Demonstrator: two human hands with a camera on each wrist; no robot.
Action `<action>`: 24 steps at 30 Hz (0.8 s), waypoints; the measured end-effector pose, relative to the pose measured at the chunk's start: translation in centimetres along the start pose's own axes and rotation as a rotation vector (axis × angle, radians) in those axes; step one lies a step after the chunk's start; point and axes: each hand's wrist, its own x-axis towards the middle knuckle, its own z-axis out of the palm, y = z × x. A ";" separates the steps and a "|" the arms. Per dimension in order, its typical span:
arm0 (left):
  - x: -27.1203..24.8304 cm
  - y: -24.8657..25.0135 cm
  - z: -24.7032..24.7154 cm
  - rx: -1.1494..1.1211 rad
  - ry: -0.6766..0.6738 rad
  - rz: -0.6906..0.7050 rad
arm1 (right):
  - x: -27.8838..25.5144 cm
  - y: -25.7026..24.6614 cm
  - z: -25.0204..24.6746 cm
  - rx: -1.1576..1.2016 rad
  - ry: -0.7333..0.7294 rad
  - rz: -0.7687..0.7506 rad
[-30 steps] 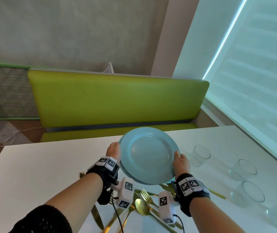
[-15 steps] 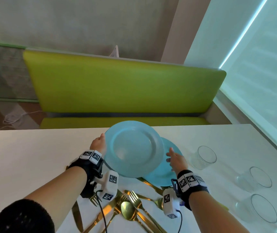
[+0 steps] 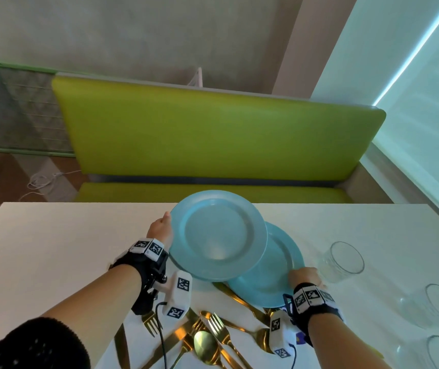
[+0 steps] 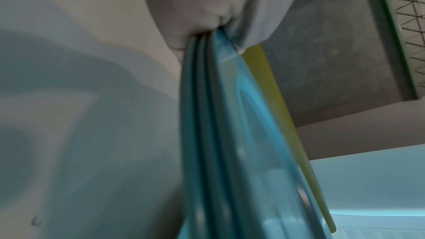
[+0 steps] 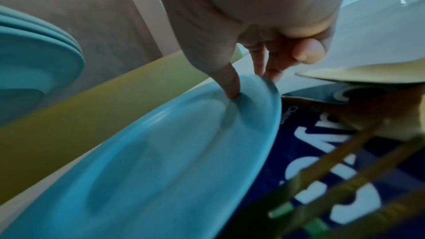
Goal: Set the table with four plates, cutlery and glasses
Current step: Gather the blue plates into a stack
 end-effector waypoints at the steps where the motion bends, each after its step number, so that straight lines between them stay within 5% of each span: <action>1: -0.1 0.0 0.1 -0.012 -0.008 0.005 | 0.2 0.0 0.1 0.036 -0.003 -0.008; 16: -3.7 -0.1 -1.3 -0.100 -0.055 0.082 | -8.7 -2.5 -5.5 0.581 0.140 -0.290; 24: -5.4 -1.2 -6.4 -0.129 -0.093 0.132 | -16.0 -2.9 -3.4 0.793 0.053 -0.311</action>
